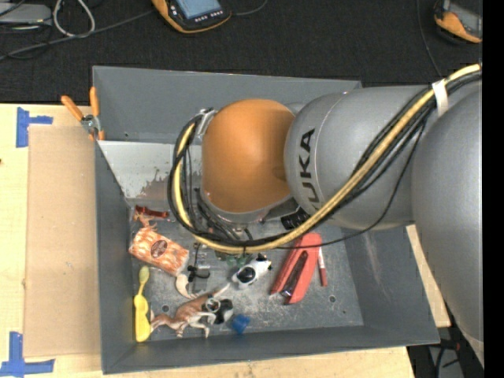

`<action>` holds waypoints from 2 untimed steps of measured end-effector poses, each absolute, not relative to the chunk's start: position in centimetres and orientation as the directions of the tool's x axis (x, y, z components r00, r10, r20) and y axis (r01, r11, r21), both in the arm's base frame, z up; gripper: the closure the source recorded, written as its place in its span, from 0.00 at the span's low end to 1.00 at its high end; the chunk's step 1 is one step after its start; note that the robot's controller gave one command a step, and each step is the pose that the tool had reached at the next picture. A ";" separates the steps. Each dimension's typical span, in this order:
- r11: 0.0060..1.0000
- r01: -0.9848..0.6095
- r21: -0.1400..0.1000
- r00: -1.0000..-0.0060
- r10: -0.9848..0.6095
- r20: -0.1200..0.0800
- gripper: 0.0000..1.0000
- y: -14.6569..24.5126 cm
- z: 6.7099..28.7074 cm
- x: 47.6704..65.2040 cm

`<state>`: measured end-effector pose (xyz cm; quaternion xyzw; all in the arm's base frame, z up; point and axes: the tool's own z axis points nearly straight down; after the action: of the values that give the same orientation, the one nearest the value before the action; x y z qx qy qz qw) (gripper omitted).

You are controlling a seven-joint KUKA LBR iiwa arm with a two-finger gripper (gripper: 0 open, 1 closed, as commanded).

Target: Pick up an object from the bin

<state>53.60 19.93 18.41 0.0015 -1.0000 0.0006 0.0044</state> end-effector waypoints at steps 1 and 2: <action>1.000 0.001 0.000 -1.000 0.001 0.002 0.00 19.8 18.8 53.8; 0.999 -0.051 0.000 -0.999 -0.051 0.003 0.00 16.7 16.1 51.9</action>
Offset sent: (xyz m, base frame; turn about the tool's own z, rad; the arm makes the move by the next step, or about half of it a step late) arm -0.0257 -0.0486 -0.0352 -0.0670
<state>51.87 16.66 16.10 0.0254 -0.9997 -0.0002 0.0013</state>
